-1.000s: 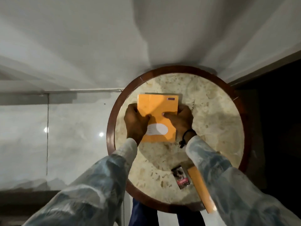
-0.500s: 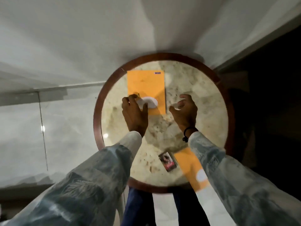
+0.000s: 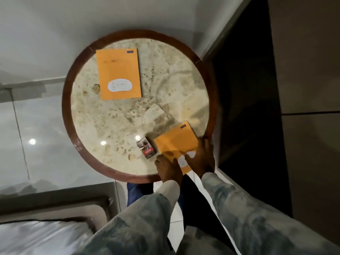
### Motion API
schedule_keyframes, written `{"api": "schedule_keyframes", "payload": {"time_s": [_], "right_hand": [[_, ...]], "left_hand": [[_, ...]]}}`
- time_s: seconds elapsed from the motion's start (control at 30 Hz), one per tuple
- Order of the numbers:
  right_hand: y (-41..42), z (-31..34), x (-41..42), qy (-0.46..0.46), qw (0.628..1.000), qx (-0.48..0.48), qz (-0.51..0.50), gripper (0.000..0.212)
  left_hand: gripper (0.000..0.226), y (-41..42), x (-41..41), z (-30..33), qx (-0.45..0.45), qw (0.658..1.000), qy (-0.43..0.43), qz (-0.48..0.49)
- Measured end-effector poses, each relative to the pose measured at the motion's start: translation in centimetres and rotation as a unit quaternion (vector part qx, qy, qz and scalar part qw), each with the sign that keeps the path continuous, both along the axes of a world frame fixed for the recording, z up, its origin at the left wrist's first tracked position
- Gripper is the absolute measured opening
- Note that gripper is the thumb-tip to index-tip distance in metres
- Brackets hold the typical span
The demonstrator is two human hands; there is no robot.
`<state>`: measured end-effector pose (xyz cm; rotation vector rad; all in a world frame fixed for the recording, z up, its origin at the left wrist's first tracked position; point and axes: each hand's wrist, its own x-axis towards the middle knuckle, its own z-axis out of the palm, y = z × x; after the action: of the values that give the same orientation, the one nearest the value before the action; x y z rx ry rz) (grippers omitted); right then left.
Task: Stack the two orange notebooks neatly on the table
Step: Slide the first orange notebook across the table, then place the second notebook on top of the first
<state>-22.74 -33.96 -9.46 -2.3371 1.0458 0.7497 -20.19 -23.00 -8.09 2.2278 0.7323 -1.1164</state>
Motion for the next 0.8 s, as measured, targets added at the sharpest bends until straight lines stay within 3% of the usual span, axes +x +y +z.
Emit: {"api": "schedule_keyframes", "payload": {"time_s": [0.07,0.17,0.23,0.33,0.43,0.6,0.73,0.8], "right_hand": [[-0.3,-0.4,-0.5,-0.01,0.999,0.015,-0.047,0.092],[-1.9,-1.0,-0.7,-0.015,0.985,0.066,-0.159,0.077],[-2.9,-0.9,-0.4,-0.012,0.961,0.112,-0.251,0.066],[-3.4,-0.7,1.5,-0.082,0.92,0.172,-0.342,0.038],[-2.5,0.0,5.8,-0.156,0.902,0.195,-0.352,0.022],[1.0,-0.3,17.7,-0.226,0.89,0.213,-0.334,0.022],[4.5,-1.5,26.5,-0.244,0.913,0.185,-0.27,0.045],[5.6,-1.8,29.0,-0.242,0.924,0.166,-0.245,0.029]], "left_hand": [[0.045,-0.2,-0.4,-0.7,0.005,0.999,-0.025,0.029],[0.033,0.2,-0.2,-1.4,-0.015,0.997,-0.069,0.025],[0.029,0.6,0.8,-1.4,-0.043,0.995,-0.093,-0.008],[0.027,1.5,4.5,-0.8,-0.091,0.984,-0.151,-0.037],[0.026,3.2,10.1,0.4,-0.094,0.973,-0.207,-0.045],[0.028,7.3,21.0,1.3,-0.089,0.957,-0.277,-0.014],[0.037,10.7,29.1,0.0,-0.064,0.951,-0.304,0.003],[0.039,11.6,31.4,-0.7,-0.041,0.956,-0.292,-0.011]]}}
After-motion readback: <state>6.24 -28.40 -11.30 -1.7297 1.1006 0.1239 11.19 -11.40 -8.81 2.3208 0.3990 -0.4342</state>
